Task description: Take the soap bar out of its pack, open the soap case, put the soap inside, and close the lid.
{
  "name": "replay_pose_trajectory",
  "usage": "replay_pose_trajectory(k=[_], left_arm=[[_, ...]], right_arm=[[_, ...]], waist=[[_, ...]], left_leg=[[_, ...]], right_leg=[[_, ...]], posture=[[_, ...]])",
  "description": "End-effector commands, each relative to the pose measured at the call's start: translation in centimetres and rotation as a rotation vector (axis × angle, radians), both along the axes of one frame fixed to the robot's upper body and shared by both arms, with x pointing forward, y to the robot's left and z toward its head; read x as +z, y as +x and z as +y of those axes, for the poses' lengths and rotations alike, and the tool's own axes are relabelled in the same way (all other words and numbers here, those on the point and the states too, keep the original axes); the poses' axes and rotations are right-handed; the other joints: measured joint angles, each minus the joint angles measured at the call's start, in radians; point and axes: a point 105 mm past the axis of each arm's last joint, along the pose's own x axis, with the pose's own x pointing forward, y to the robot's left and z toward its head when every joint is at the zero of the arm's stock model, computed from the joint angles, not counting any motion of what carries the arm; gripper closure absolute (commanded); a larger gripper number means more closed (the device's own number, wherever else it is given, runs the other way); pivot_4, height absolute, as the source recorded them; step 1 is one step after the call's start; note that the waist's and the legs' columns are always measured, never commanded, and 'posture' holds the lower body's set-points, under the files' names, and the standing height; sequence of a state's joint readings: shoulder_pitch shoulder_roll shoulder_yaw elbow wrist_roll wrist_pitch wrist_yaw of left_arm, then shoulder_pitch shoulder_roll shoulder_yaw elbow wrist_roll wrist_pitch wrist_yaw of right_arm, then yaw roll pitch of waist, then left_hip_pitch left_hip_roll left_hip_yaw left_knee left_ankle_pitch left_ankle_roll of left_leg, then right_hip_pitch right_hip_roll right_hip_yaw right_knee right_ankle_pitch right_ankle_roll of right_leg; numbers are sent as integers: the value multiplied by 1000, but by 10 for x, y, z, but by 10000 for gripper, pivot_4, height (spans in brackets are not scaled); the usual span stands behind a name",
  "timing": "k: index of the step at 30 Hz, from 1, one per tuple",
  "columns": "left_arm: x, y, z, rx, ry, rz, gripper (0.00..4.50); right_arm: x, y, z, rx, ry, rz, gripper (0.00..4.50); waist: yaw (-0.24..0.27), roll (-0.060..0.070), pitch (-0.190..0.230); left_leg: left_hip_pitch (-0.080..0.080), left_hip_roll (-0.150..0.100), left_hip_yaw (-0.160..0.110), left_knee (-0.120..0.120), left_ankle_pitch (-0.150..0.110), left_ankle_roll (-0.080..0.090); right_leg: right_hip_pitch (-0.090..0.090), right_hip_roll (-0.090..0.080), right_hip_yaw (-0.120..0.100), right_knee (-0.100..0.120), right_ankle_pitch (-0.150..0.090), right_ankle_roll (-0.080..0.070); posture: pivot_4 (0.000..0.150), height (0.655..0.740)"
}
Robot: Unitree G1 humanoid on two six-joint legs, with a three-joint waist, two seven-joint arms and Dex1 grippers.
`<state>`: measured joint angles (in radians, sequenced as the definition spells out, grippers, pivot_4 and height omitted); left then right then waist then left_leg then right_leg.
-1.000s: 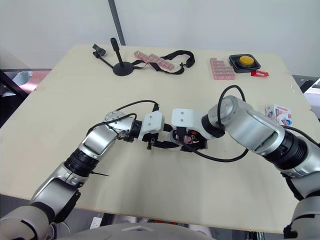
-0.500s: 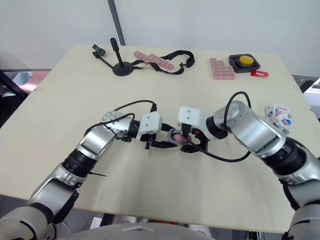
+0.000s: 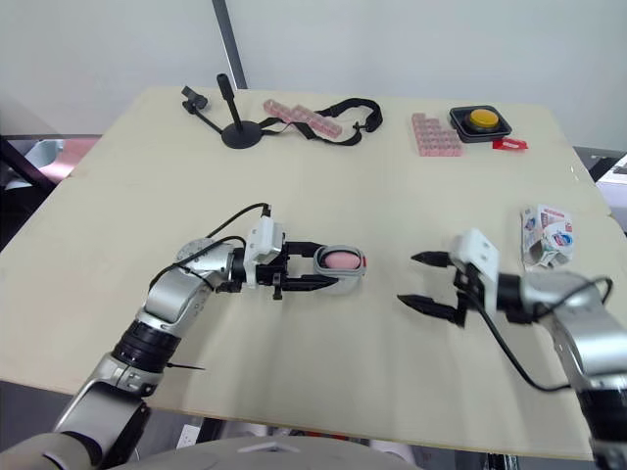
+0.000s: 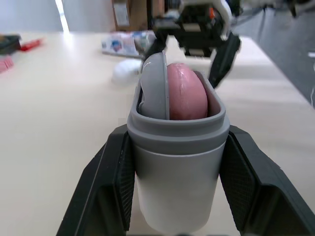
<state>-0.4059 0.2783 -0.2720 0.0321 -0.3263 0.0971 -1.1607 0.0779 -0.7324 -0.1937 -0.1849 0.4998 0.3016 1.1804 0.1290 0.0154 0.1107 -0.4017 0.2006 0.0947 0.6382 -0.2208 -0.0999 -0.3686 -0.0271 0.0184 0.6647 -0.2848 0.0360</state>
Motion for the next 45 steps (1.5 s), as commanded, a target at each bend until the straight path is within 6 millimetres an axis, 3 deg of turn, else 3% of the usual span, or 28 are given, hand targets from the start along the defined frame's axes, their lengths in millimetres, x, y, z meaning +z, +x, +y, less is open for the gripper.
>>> replay_pose_trajectory(k=[1, 8, 18, 29, 34, 39, 45], left_arm=[[13, 2, 7, 27, -104, -47, 26144], [0, -12, 7, -46, -98, -44, 26144], [-17, -22, 11, -140, -31, 36, 26144], [-39, -20, 18, -151, 32, 2, 26144], [-39, -20, 17, -155, 28, -39, 26144], [-40, -19, 17, -143, 26, -49, 26144], [-41, -19, 17, -139, 32, -57, 26144]], right_arm=[[7, -9, -9, -46, 118, -101, 129], [-11, -18, -25, -255, 226, -147, 129], [-25, -31, -22, -287, 195, -133, 129], [-19, -25, -27, -303, 195, -116, 129], [-11, -17, -29, -327, 215, -40, 129], [14, 4, -44, -353, 168, -70, 129], [32, 38, -58, -372, -75, -73, 129]], waist=[[-6, 0, 0], [-29, 1, 0], [-52, 1, 0], [-52, 1, -1], [-54, 2, -1], [-54, 3, -2], [-54, 4, -2]], left_leg=[[0, 0, 0, 1, 0, 1], [1, -1, 0, 2, 0, 3], [8, -1, 0, 2, -1, 7], [10, -1, -1, -1, -2, 8], [11, -2, 0, -3, -1, 9], [12, -2, -1, -4, -1, 9], [12, -3, 0, -4, 0, 7]], right_leg=[[0, 0, 0, 0, 0, 0], [0, -2, -1, -1, 0, 0], [3, -3, -1, -2, 0, 0], [10, -4, -2, -6, 0, 0], [12, -4, -3, -7, 0, 0], [13, -4, -3, -8, 0, 0], [13, -4, -3, -9, 0, 0]], posture=[[1500, 7400], [1500, 7400], [1500, 7400], [1500, 7400], [1500, 7400], [1500, 7400], [1500, 7400]])
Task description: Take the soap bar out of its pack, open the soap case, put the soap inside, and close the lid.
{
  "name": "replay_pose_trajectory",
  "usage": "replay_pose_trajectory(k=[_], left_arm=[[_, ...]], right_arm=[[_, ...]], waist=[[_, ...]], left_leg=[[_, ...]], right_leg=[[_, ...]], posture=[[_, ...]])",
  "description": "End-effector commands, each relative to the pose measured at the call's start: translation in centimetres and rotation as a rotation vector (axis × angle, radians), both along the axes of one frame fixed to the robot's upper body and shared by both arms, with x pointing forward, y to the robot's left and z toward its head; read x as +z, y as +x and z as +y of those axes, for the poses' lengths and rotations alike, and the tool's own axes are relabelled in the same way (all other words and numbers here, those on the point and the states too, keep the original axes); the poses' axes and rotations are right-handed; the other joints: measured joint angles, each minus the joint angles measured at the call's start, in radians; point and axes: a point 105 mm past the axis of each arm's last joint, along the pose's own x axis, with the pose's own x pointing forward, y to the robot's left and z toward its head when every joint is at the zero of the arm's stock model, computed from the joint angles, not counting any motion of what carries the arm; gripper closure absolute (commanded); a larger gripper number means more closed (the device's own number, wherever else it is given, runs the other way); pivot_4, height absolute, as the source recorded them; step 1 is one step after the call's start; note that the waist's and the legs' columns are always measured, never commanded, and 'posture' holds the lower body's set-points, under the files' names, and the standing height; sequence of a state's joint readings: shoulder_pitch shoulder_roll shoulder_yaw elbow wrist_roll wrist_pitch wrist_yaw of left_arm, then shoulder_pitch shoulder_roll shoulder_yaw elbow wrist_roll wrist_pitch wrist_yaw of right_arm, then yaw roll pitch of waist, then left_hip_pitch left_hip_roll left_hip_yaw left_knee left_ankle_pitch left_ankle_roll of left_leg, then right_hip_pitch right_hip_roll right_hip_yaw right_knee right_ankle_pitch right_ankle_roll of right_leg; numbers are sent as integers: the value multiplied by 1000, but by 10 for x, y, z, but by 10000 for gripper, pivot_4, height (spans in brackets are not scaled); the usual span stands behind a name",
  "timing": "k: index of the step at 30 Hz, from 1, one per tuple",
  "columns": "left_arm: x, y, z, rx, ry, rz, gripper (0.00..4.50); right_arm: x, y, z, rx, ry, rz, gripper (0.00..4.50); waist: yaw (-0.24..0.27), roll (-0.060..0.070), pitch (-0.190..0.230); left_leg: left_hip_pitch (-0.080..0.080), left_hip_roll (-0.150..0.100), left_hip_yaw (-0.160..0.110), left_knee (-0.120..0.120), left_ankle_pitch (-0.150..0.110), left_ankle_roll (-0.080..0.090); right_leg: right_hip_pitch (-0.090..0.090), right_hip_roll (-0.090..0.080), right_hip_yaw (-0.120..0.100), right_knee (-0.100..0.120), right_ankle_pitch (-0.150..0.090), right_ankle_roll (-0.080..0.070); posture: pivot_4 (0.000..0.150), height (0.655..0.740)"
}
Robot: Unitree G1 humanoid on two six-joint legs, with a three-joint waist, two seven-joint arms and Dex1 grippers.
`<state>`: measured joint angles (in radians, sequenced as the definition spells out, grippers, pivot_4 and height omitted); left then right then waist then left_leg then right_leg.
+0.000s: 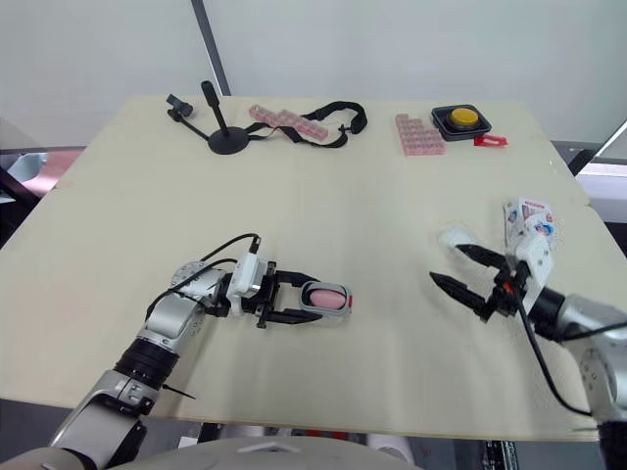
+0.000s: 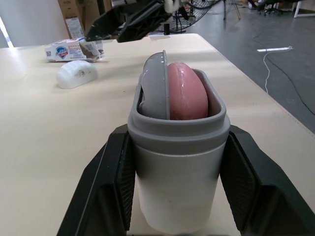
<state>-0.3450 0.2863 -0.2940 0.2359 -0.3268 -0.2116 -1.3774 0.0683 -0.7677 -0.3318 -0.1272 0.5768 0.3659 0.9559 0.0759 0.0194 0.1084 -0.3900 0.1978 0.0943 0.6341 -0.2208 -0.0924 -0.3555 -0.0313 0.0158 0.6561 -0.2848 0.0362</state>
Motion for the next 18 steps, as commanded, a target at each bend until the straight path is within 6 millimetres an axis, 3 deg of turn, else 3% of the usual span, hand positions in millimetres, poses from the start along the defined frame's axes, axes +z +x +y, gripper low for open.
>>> replay_pose_trajectory(k=[1, 8, 18], left_arm=[[-2, 2, 2, 16, 19, -10, 26144], [-1, 3, -2, 16, 8, -16, 26144], [1, 2, -4, 30, 2, -22, 26144]], right_arm=[[14, 18, -9, -28, -134, 2, 129], [19, 60, -13, -55, -265, 85, 129], [-6, 70, -36, -101, -317, 202, 129]], waist=[[-1, 0, 0], [2, 1, -1], [12, 1, -1]], left_leg=[[0, 0, 0, 0, 0, -1], [0, 0, 0, 0, 1, -2], [-3, 0, 0, 1, 1, -2]], right_leg=[[0, 0, 0, 0, 0, 0], [1, 1, 0, 0, 0, 0], [0, 0, -3, 1, 0, 0]], posture=[[1500, 7400], [1500, 7400], [1500, 7400]])
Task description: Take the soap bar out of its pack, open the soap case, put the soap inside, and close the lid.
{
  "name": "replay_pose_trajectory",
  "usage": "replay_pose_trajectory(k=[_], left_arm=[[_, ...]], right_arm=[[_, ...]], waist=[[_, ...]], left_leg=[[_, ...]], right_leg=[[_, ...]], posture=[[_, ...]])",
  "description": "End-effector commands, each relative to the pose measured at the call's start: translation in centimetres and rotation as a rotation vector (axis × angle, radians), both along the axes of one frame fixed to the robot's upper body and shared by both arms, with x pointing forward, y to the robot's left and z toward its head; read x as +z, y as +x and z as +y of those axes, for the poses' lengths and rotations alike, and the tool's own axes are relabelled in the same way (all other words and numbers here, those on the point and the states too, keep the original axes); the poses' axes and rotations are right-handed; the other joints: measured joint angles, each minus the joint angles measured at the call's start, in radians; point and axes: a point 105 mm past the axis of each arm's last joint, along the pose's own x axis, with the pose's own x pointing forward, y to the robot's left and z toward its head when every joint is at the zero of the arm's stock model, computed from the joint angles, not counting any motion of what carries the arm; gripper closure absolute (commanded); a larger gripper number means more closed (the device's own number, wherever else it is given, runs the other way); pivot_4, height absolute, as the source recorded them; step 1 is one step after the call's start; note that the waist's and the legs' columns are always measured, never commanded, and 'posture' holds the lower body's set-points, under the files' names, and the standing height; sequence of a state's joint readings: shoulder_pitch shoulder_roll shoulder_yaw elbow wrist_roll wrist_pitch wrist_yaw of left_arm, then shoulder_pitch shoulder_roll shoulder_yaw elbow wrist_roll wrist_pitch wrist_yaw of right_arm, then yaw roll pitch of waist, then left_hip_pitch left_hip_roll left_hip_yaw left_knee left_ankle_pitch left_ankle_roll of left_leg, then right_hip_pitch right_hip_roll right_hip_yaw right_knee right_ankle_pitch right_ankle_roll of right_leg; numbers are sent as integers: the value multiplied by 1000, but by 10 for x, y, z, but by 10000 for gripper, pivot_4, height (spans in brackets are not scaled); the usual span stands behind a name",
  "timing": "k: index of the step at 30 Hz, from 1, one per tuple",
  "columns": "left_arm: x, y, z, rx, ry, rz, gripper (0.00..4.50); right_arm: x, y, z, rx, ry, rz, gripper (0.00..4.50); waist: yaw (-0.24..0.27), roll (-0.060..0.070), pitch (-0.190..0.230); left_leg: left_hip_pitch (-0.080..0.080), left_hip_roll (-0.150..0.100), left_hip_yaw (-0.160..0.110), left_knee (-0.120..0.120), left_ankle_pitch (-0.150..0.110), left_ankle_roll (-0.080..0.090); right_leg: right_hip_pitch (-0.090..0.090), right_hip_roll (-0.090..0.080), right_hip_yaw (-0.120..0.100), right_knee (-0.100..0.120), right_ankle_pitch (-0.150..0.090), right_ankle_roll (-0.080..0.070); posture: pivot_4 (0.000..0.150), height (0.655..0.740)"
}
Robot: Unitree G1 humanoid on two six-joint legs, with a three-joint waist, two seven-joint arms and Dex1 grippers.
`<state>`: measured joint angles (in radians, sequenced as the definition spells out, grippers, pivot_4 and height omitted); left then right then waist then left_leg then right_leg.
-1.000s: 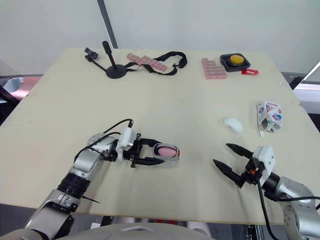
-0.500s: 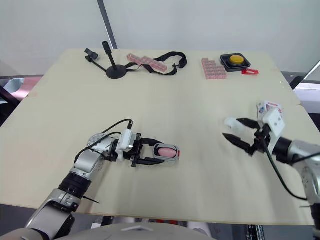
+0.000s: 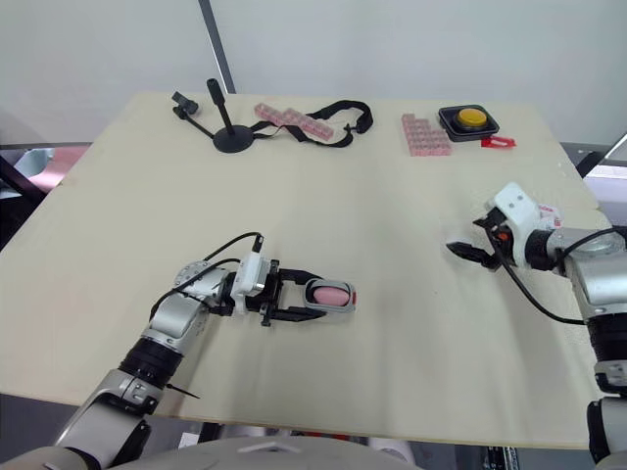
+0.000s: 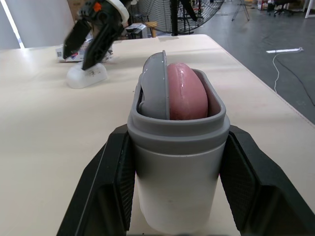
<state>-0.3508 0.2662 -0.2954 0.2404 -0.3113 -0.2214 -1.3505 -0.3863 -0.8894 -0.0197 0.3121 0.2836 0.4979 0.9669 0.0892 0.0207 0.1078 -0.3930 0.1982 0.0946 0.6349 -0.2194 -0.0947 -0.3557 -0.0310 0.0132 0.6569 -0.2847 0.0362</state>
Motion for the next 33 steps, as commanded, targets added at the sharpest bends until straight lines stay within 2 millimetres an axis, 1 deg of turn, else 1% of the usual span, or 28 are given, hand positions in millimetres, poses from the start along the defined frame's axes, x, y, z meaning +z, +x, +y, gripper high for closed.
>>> replay_pose_trajectory(k=[1, 9, 22, 23, 25, 30, 31, 33], left_arm=[[-1, 0, 1, 12, 13, -9, 26144], [0, -1, 1, 10, 15, -12, 26144], [-2, -2, 0, 11, 26, -16, 26144], [-2, -1, 0, 12, 26, -15, 26144], [-2, -1, 0, 13, 25, -13, 26144], [-2, 0, 0, 18, 27, -9, 26144], [-2, 0, 0, 19, 28, -8, 26144], [-2, 0, 0, 21, 29, -6, 26144]], right_arm=[[13, 5, -7, 5, -25, -40, 129], [4, 6, -4, 13, -20, -21, 129], [-1, 8, 3, 20, 11, -27, 129], [-1, 8, 3, 14, 19, -29, 4253], [-2, 8, 3, 10, 20, -26, 8723], [-3, 8, 1, 1, 11, -32, 24590], [-3, 8, 1, 0, 12, -33, 25369], [-3, 7, 1, 6, 12, -31, 25370]], waist=[[-1, 0, 0], [-2, 0, 0], [-2, 0, 0], [-2, 0, 0], [-2, 0, 0], [-2, 0, 0], [-2, 0, 0], [-2, 0, 0]], left_leg=[[0, 0, 0, 0, 0, 0], [0, 0, 0, 0, 0, 0], [0, 0, 0, 0, 0, 0], [0, 0, 0, 0, 0, 0], [0, 0, 0, 0, 0, 0], [1, 0, 1, 0, 0, 0], [1, 0, 0, 0, 0, 0], [0, 0, 1, 0, 0, 0]], right_leg=[[0, 0, 0, 0, 0, 0], [0, 0, 0, -1, 0, 0], [0, 0, 0, -1, 0, 0], [0, 0, 0, -1, 0, 0], [0, 0, 0, -1, 0, 0], [0, 0, 0, -1, 0, 0], [0, 0, 0, -1, 0, 0], [0, 0, 0, -2, 0, 0]], posture=[[1500, 7400], [1500, 7400], [1500, 7400], [1500, 7400], [1500, 7400], [1500, 7400], [1500, 7400], [1500, 7400]])
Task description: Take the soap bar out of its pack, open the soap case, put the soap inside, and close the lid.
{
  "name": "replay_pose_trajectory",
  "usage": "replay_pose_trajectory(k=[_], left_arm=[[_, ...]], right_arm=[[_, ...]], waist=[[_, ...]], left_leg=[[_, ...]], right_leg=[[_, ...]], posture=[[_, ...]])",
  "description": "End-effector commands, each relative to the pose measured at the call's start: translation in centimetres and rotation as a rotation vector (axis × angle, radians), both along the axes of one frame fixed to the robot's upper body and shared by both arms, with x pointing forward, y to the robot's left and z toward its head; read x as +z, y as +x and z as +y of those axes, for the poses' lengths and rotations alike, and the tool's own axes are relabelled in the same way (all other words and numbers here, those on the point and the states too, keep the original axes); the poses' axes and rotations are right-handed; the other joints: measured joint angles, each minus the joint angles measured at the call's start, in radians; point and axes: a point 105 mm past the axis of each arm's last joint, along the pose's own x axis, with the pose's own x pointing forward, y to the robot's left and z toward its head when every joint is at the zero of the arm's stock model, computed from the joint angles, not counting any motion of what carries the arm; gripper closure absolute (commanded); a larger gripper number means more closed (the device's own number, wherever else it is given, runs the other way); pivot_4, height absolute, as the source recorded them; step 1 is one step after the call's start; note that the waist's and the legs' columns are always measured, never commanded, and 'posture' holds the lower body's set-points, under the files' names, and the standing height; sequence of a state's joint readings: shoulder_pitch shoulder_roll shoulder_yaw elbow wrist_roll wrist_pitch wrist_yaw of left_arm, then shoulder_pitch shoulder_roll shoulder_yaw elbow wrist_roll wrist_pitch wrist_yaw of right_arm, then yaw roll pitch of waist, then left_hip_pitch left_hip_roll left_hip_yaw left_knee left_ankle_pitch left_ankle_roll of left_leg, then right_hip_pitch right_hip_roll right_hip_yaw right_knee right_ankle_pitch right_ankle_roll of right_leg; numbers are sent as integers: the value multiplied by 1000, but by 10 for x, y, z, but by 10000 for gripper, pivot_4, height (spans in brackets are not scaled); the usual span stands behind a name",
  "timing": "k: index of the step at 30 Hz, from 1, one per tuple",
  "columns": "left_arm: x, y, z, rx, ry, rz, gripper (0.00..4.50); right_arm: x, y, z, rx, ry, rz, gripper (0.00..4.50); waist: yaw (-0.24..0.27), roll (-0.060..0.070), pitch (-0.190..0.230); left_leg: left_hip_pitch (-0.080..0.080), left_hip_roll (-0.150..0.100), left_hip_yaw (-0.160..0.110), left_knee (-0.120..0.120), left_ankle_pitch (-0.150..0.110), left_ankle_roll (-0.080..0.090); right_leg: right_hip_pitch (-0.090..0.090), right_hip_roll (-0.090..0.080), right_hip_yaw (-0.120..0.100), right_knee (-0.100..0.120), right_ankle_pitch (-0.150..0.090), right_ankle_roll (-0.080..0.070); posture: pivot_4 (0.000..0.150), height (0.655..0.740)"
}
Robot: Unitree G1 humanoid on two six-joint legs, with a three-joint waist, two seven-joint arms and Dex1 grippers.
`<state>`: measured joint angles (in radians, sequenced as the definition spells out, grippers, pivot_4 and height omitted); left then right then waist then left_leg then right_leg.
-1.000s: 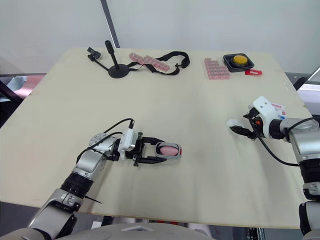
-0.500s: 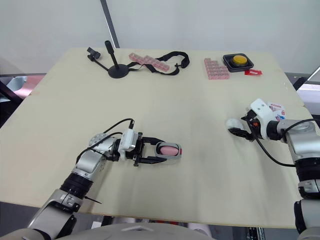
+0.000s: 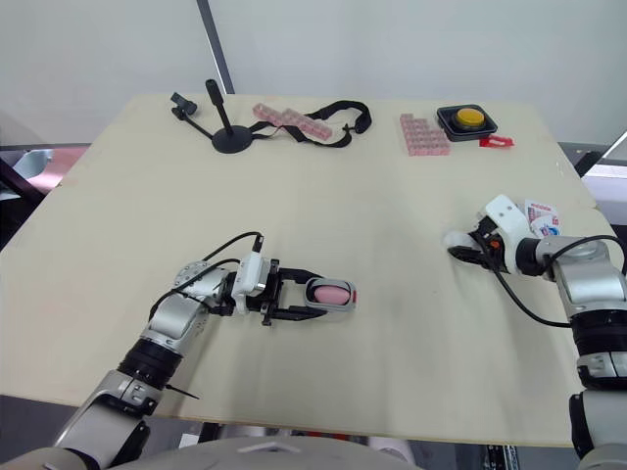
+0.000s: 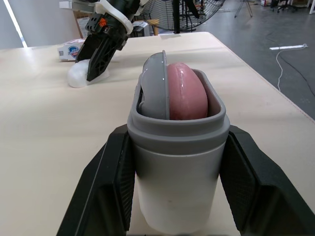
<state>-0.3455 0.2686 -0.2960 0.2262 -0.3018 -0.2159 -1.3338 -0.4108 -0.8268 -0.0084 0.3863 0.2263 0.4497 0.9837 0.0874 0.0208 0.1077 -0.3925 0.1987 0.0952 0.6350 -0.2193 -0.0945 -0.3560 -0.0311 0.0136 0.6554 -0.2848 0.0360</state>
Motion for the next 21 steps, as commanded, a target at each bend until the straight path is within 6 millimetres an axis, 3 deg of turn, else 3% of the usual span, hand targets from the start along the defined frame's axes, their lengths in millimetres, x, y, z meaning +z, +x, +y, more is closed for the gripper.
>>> replay_pose_trajectory(k=[1, 6, 10, 16, 21], left_arm=[[-3, 0, 1, 8, 24, -1, 26144], [-3, 0, 1, 7, 28, -1, 26144], [-3, 1, 2, 7, 27, 1, 26144], [-2, 3, 1, 18, 17, 6, 26144], [0, 8, -4, 39, -8, 16, 26144]], right_arm=[[13, 2, -5, -7, 1, -50, 25370], [21, 0, 3, 38, 4, -74, 25370], [45, -3, 29, 175, 36, -130, 25370], [89, -36, 99, 554, 70, -189, 25370], [107, -64, 144, 726, 102, -168, 25370]], waist=[[0, 0, 0], [0, 0, 0], [-4, 0, 0], [-4, 0, 0], [0, 0, 0]], left_leg=[[0, 0, 0, 0, 0, 0], [0, 0, 0, 0, 0, 0], [0, 0, 0, 0, 0, 0], [1, 1, 0, 0, -2, 3], [3, 1, 0, 0, -2, 3]], right_leg=[[0, 0, 0, 0, 0, 0], [0, 0, 0, 0, 0, 0], [0, 0, 0, 0, 0, 0], [0, 0, 0, -1, 0, 0], [0, 1, 0, -1, 0, 0]], posture=[[1500, 7400], [1500, 7400], [1500, 7400], [1500, 7400], [1500, 7400]])
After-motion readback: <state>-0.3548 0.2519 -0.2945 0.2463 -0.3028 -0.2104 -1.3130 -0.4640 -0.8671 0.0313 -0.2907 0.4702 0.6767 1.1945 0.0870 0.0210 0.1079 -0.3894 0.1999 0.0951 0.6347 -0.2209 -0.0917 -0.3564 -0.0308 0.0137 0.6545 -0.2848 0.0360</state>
